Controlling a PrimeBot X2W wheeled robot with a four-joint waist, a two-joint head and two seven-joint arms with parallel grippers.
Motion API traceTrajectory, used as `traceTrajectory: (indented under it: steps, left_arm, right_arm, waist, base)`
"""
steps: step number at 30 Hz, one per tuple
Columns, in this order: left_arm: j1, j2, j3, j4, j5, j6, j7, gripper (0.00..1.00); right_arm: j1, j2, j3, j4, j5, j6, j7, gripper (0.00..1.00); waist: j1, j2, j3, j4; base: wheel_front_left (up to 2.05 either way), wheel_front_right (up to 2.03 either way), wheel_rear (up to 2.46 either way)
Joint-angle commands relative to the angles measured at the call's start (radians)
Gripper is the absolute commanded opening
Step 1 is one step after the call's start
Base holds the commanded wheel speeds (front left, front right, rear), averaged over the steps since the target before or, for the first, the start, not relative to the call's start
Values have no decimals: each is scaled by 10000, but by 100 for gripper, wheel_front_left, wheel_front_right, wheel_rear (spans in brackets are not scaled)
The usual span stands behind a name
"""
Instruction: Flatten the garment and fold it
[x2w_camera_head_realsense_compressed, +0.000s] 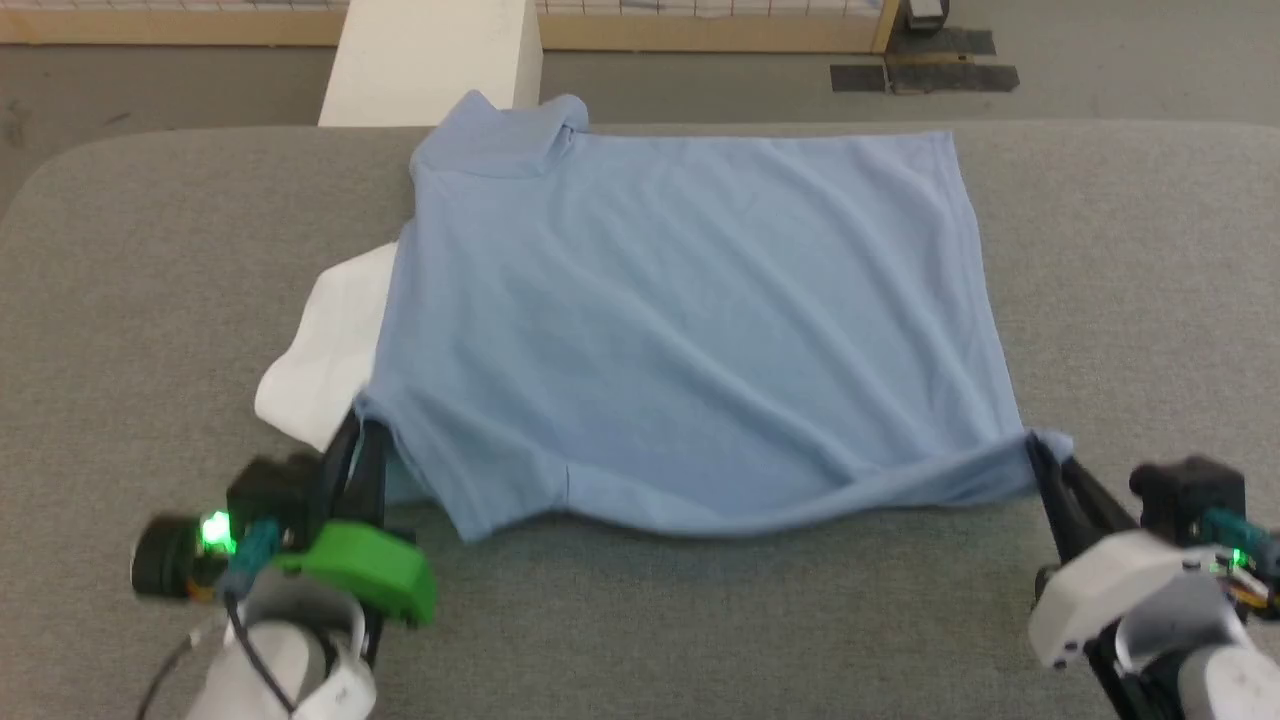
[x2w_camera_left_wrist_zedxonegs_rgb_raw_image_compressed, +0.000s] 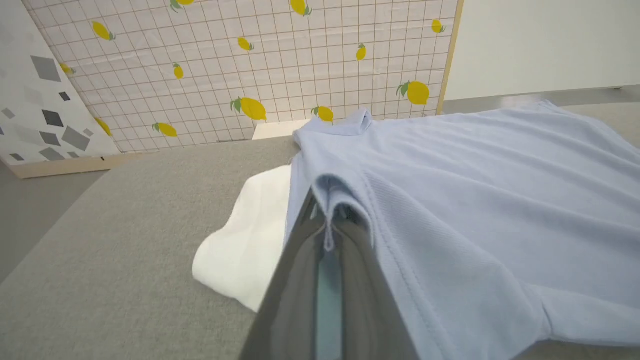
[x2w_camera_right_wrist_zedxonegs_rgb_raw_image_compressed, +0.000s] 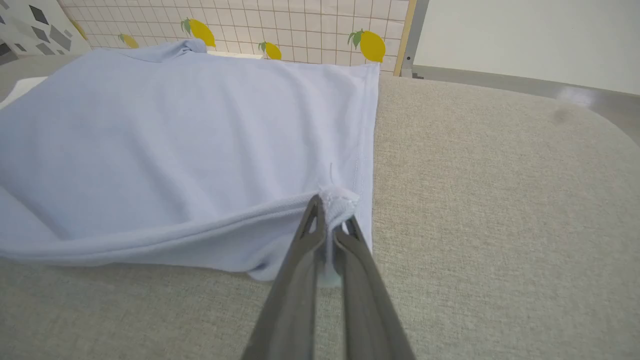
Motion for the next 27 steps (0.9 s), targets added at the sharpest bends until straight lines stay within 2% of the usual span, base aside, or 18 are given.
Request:
traceTrajectory:
  steps: [1, 8, 14, 16, 20, 25, 26, 27]
  left_arm:
    - [-628, 110, -47, 77, 251, -91, 53, 0]
    - [-2719, 453, -82, 686, 560, -441, 662, 0]
    - [-3935, 628, 26, 2005, 295, -775, 1475, 0]
    - [-4205, 658, 81, 2518, 87, -863, 2003, 0]
    - [-4419, 691, 88, 3548, -538, -1101, 3783, 0]
    - [-4348, 735, 62, 4020, -1313, -1422, 5720, 0]
    - [-4293, 683, 132, 4030, -1553, -1437, 6028, 6]
    - [-4245, 635, 196, 3996, -1723, -1434, 6191, 40]
  right_arm:
    - [-433, -159, 116, 3, -62, -19, 133, 0]
    - [-2061, -823, 793, 541, 115, -19, 860, 0]
    - [-3403, -1098, 1086, 1433, 452, -19, 1630, 0]
    - [-3834, -1140, 1146, 1767, 669, -19, 1977, 0]
    - [-4658, -1320, 1380, 2391, 1013, -19, 3067, 0]
    - [-5326, -1545, 1656, 2818, 1467, -19, 4560, 0]
    - [-5417, -1552, 1622, 2877, 1594, -19, 4870, 0]
    - [-5471, -1549, 1579, 2902, 1678, -19, 5073, 9]
  waist:
    - [1, 0, 294, -135]
    - [1, 0, 1211, -389]
    - [1, 0, 1926, -535]
    - [1, 0, 2122, -560]
    - [1, 0, 2406, -580]
    - [1, 0, 2525, -536]
    - [1, 0, 2519, -513]
    - [1, 0, 2498, -491]
  base:
    - [0, 0, 0]
    - [0, 0, 0]
    - [0, 0, 0]
    - [0, 0, 0]
    - [0, 0, 0]
    - [0, 0, 0]
    - [0, 0, 0]
    - [0, 0, 0]
